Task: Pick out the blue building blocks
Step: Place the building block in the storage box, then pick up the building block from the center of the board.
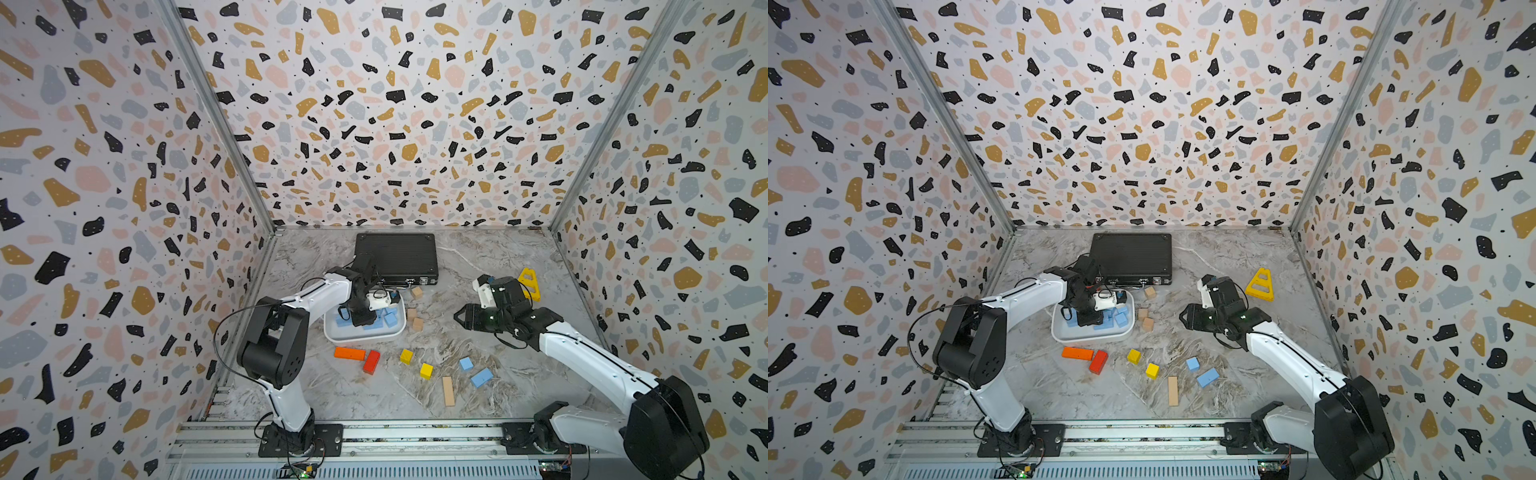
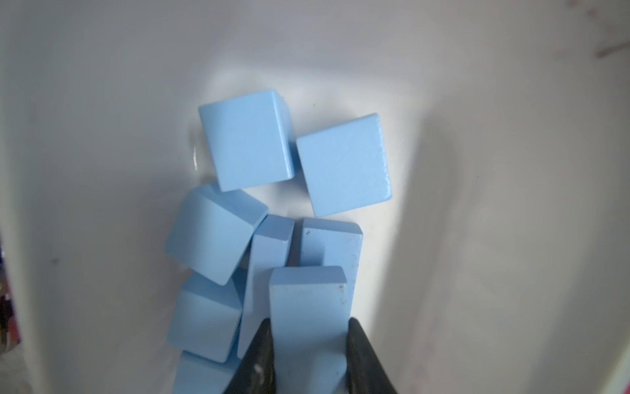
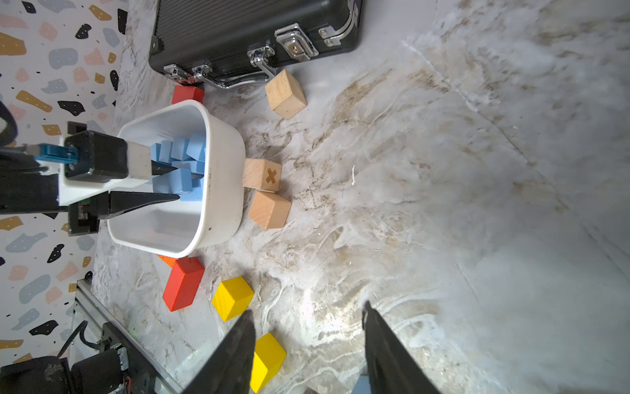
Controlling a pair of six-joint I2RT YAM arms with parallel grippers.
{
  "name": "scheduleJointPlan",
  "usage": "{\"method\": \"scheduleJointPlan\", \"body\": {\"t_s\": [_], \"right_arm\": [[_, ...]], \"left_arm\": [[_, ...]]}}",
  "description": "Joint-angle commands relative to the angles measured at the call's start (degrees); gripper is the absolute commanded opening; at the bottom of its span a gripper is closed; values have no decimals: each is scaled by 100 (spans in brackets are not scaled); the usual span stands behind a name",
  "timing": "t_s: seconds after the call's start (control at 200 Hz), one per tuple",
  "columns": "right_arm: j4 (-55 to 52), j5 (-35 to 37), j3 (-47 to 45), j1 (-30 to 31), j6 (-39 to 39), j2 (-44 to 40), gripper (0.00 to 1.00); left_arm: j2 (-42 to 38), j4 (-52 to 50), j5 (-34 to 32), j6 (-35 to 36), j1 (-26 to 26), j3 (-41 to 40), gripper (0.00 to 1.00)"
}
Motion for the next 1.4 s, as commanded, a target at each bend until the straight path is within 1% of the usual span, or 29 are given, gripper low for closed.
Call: {"method": "scheduleJointPlan", "body": {"t_s": [0.0, 0.165, 0.28, 0.486, 0.621, 0.751, 0.891, 0.986, 1.076, 1.176, 1.246, 1.392], "right_arm": [[-117, 124, -8, 23, 24, -182, 54], [-127, 120, -10, 29, 15, -174, 54], [-148, 116, -17, 30, -2, -174, 54], [-235, 162, -17, 25, 26, -146, 54], [-588, 385, 37, 4, -6, -48, 54], [-654, -21, 48, -310, 16, 59, 55], [-1041, -221, 188, -670, -213, 64, 55], [-1210, -457, 141, -1016, -263, -14, 56], [-863, -1027, -155, -1504, -85, -172, 56], [-813, -1202, -250, -1857, -150, -311, 56], [-752, -1390, -299, -2048, -137, -394, 56], [-506, -1734, -494, -2437, 23, -600, 56]], "left_arm": [[70, 26, -10, 75, 18, 112, 31], [55, -33, -6, 18, 18, 137, 37], [-18, -86, -12, -32, 18, 164, 44], [-273, -310, 58, -138, 18, 327, 45], [-458, -593, 342, -407, 9, 642, 48], [-582, -791, 548, -707, -90, 908, 51], [-706, -817, 730, -995, -317, 1019, 52], [-771, -824, 866, -1008, -531, 1022, 52], [-778, -826, 1027, -750, -767, 1004, 52], [-718, -690, 1147, -459, -1088, 1027, 53], [-639, -604, 1112, -219, -1396, 1106, 53], [-366, -442, 1131, 26, -2026, 1332, 54]]}}
